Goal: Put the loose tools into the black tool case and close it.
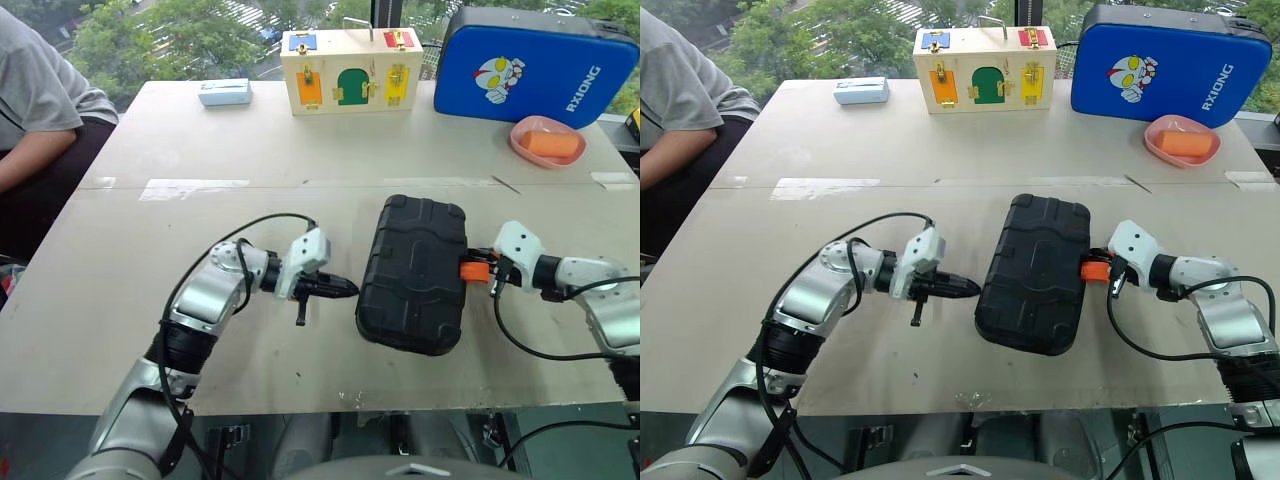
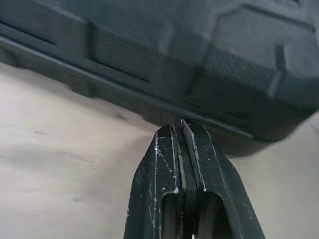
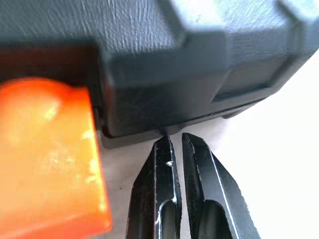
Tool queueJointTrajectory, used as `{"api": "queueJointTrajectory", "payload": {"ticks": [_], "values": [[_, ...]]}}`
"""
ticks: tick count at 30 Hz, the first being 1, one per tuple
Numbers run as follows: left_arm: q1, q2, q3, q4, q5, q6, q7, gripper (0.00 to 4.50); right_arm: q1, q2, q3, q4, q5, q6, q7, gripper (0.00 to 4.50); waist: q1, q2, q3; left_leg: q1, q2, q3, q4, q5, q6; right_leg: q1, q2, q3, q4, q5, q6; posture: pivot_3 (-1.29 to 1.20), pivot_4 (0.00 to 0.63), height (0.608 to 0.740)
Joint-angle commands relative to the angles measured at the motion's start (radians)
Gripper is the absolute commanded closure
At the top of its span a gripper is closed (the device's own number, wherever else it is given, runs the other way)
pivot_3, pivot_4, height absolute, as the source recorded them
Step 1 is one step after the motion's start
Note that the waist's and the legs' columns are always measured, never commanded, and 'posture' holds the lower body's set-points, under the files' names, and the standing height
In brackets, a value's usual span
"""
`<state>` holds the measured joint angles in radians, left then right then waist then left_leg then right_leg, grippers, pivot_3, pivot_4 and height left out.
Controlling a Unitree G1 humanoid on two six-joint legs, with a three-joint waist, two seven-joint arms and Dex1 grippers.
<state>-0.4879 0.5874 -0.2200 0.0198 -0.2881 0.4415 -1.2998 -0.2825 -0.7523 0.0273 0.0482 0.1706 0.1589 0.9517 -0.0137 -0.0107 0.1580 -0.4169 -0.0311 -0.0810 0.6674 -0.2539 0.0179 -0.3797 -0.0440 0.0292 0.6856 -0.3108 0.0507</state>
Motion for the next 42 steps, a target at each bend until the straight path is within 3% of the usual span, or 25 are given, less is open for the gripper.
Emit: {"api": "queueJointTrajectory", "payload": {"ticks": [1, 5, 11, 19, 32, 42], "values": [[-0.023, 0.041, 0.117, -0.094, -0.124, 0.14, 0.025, 4.43, 0.02, -0.071, -0.133, -0.064, 0.088, 0.05, 0.031, 4.5, 0.002, 0.0, 0.0, 0.0, 0.0, 0.0, 0.0, 0.0, 0.0, 0.0, -0.001, 0.0, 0.0, 0.0, 0.0, 0.0, 0.15, 0.735], [-0.097, 0.005, 0.153, -0.123, -0.227, 0.287, 0.079, 4.43, 0.036, -0.117, -0.225, -0.094, 0.159, 0.116, 0.041, 4.5, 0.009, 0.0, 0.0, 0.001, -0.001, -0.001, 0.002, -0.001, 0.001, 0.002, -0.001, -0.002, 0.0, 0.0, 0.0, 0.0, 0.15, 0.735], [-0.214, -0.126, -0.013, 0.045, -0.09, 0.162, 0.116, 4.43, 0.159, -0.148, -0.288, -0.355, 0.355, 0.299, 0.11, 4.5, 0.008, 0.0, 0.0, 0.001, -0.001, -0.001, 0.001, 0.0, 0.0, 0.003, 0.0, -0.002, 0.0, 0.0, 0.0, 0.0, 0.15, 0.735], [-0.272, -0.183, -0.149, 0.245, 0.059, -0.024, 0.076, 4.43, 0.243, -0.109, -0.176, -0.405, 0.228, 0.274, 0.006, 4.5, 0.004, 0.0, 0.0, 0.002, -0.001, 0.0, 0.002, -0.001, 0.001, 0.003, 0.001, -0.001, 0.002, 0.0, 0.0, 0.0, 0.15, 0.735], [-0.251, -0.199, -0.166, 0.215, 0.071, -0.042, 0.036, 4.43, 0.259, 0.018, -0.05, -0.24, 0.065, 0.202, -0.12, 4.5, 0.0, -0.004, -0.01, 0.01, 0.0, 0.0, 0.001, -0.002, 0.003, 0.009, 0.005, 0.001, 0.002, 0.0, 0.0, 0.0, 0.15, 0.735], [-0.262, -0.186, -0.23, 0.253, 0.161, -0.115, 0.013, 4.43, 0.238, 0.068, -0.05, -0.286, 0.141, 0.211, -0.096, 4.5, 0.0, -0.004, -0.01, 0.015, 0.0, 0.0, 0.0, -0.002, 0.004, 0.015, 0.005, 0.001, 0.0, 0.0, 0.0, 0.0, 0.15, 0.735]]}}
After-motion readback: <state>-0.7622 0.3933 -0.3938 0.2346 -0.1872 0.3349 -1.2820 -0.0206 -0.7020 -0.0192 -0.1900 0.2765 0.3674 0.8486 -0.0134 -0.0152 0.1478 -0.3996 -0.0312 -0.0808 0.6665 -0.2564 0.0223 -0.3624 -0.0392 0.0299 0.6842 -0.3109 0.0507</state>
